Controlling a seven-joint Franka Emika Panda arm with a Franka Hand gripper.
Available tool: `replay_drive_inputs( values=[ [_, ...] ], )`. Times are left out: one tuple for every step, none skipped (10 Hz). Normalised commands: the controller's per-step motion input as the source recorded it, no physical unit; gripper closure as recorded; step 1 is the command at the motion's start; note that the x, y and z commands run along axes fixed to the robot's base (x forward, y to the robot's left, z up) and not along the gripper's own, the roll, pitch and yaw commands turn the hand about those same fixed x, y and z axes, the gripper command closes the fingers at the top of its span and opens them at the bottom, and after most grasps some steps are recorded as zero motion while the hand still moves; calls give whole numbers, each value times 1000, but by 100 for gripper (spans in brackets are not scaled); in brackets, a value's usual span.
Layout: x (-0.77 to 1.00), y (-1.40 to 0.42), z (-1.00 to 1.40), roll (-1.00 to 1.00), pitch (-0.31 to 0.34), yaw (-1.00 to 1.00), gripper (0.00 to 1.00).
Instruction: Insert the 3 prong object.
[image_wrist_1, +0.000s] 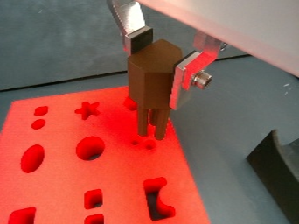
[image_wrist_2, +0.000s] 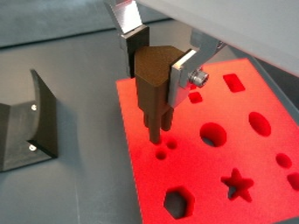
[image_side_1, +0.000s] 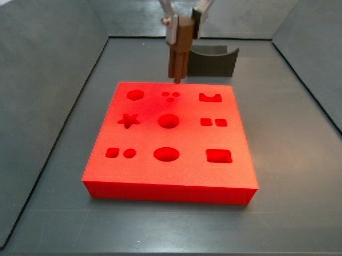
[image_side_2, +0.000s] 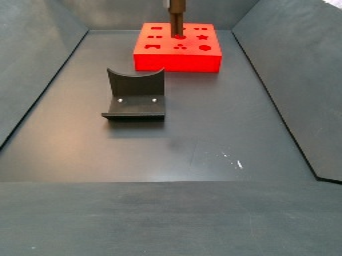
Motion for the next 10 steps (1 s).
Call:
replay_drive_inputs(
  values=[
    [0, 0, -254, 0, 164, 0, 100],
    [0, -66, -309, 23, 90, 0, 100],
    [0, -69, -297, 79, 67, 0, 100],
    [0, -140, -286, 140, 51, 0, 100],
    [0, -209, -240, 196, 41, 0, 100],
    [0, -180, -214, 207, 31, 0, 100],
    [123, -40, -191, 243, 29, 0, 100],
    [217, 23, -140, 286, 11, 0, 100],
    [231, 63, -106, 283, 20, 0, 100],
    [51, 0, -149, 143, 31, -57, 100]
  ],
)
